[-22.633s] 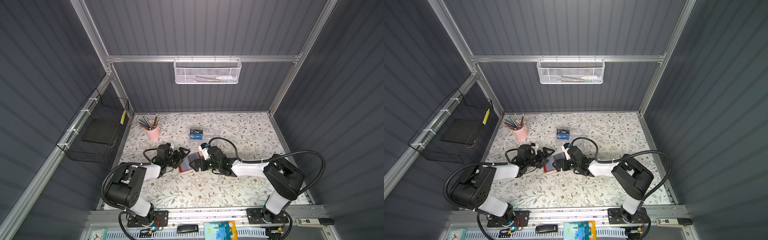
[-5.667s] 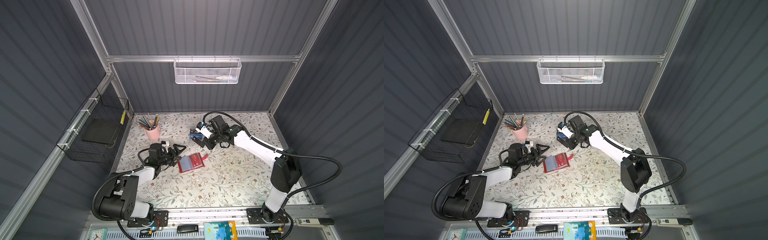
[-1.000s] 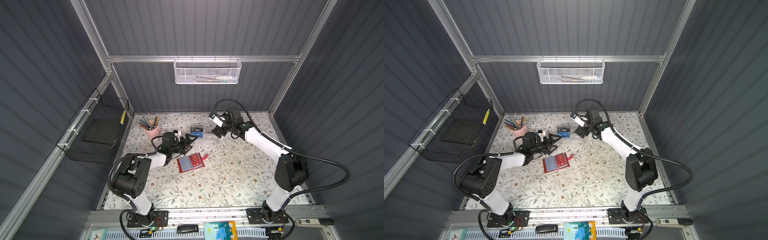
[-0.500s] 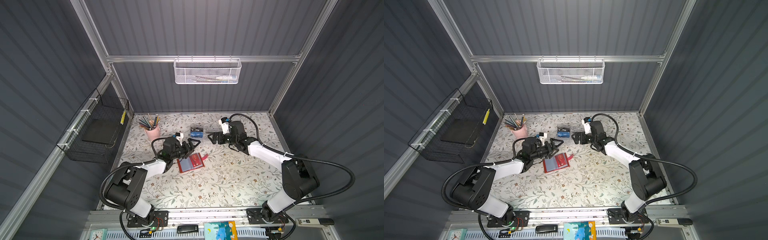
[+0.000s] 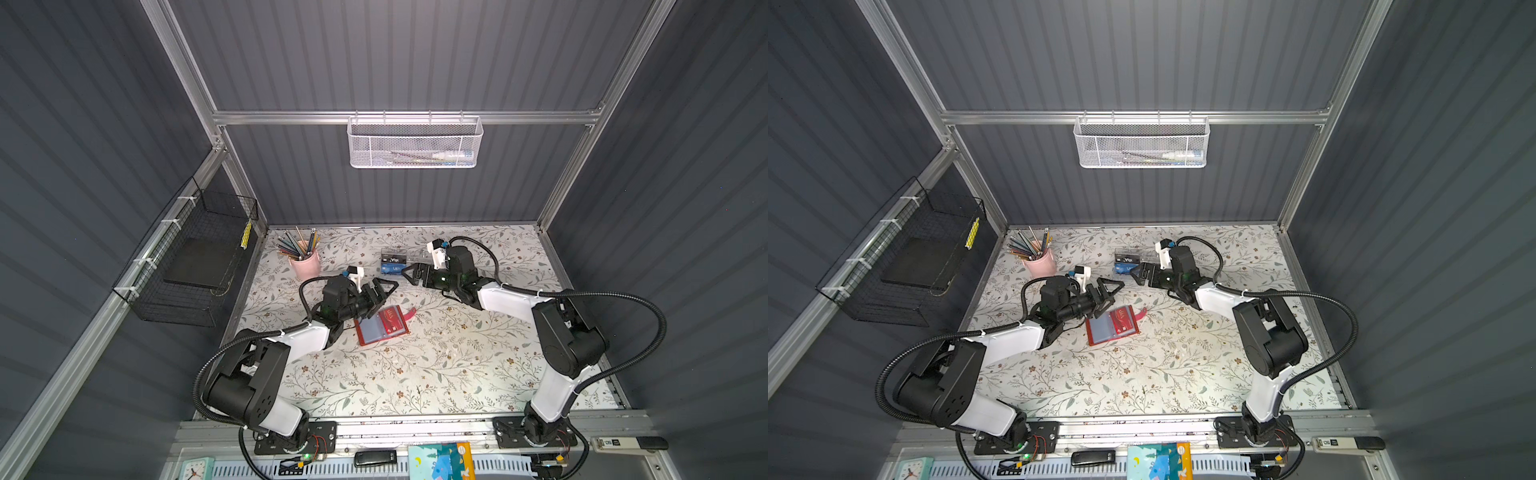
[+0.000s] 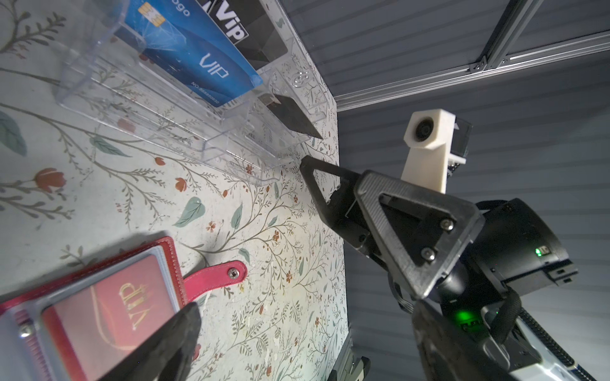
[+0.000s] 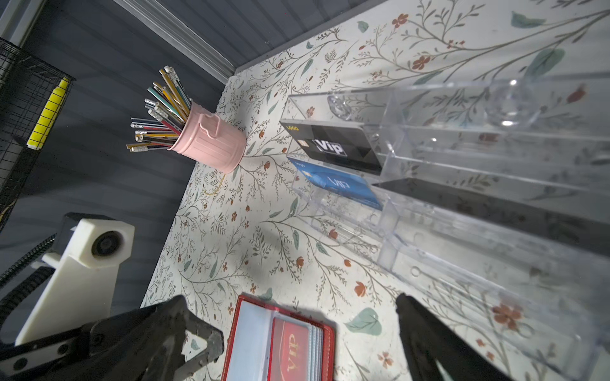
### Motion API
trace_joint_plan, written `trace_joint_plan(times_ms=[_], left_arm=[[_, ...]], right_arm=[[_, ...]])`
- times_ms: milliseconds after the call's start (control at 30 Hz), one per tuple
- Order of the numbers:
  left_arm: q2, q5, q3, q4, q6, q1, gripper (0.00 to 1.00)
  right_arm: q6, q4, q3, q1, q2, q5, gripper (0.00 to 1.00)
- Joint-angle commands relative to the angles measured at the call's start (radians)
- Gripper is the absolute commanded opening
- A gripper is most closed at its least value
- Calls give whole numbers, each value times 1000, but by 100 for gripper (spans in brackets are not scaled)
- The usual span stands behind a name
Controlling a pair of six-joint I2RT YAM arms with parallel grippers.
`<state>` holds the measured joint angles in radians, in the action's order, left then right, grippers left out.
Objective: Take the credit cards out of the card holder
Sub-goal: Touch the credit card in the storage box.
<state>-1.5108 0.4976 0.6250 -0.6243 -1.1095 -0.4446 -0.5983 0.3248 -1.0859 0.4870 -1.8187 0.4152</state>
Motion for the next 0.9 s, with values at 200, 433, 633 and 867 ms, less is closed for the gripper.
trace_joint_plan(times_ms=[200, 433, 633, 867], left_arm=[[15, -3, 7, 27, 45, 1, 100], [14, -5, 13, 45, 60, 1, 100], [11, -9, 15, 57, 75, 1, 100], [-3, -5, 18, 28, 51, 1, 100]], right_arm=[[52, -68, -147, -25, -58, -14, 99], [78, -104, -196, -33, -74, 4, 99], [71, -95, -153, -27, -46, 30, 99], [61, -72, -106, -20, -58, 32, 99]])
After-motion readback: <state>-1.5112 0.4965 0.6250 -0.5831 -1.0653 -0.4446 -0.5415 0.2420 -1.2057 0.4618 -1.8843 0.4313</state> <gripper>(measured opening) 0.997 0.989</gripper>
